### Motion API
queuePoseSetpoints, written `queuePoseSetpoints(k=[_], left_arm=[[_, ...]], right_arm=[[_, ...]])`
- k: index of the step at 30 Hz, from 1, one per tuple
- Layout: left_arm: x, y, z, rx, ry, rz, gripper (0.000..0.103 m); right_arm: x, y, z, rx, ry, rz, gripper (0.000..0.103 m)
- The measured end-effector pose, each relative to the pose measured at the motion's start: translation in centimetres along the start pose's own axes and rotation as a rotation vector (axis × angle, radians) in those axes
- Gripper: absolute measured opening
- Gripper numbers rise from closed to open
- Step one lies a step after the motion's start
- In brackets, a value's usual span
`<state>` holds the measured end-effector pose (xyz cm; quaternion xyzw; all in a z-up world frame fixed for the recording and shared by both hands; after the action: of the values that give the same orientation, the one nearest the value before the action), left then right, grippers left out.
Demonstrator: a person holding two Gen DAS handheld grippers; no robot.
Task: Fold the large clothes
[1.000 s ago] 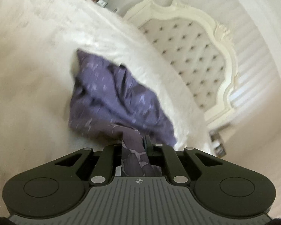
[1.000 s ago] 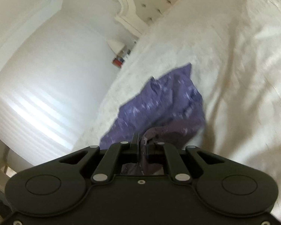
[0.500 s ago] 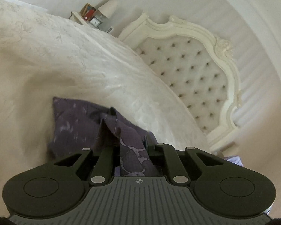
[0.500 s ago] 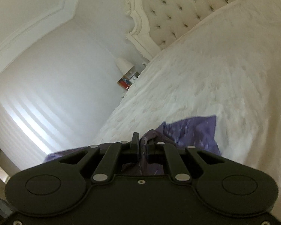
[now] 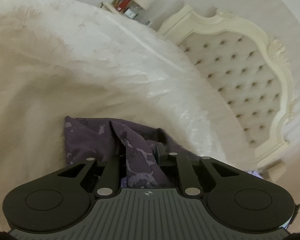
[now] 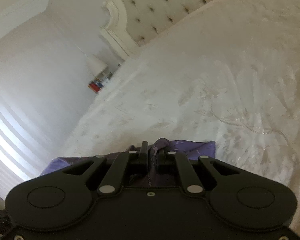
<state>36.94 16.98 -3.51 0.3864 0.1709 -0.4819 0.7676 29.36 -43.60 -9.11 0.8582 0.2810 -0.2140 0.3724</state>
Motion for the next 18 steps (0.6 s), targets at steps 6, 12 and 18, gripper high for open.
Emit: queuePoseSetpoints(k=[6, 12, 18], left_arm=[[1.3, 0.1, -2.7, -0.1, -0.126, -0.003, 0.055], [-2.7, -0.3, -1.7, 0.011, -0.077, 0.193, 0.103], [-3.5, -2.4, 2.6, 0.225, 0.085, 0.111, 0.103]], right_arm=[[2.3, 0.1, 1.1, 0.034, -0.023, -0.021, 0.039], [0.6, -0.1, 0.0, -0.077, -0.047, 0.079, 0.097], [-0.3, -2.6, -4.1, -0.294, -0.107, 0.053, 0.097]])
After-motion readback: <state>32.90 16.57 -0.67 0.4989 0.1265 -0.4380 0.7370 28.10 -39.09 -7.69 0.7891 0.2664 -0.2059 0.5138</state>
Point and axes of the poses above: each gripper's, at about its wrist camera, not at the fingertips, and x roughly the way its jaws point, z to its right, y to its top, the point moved 1 cm from there along x, roughly the way its jaws point, and after that the axes turned 14 degrees about -z, right-handed, at the moved point
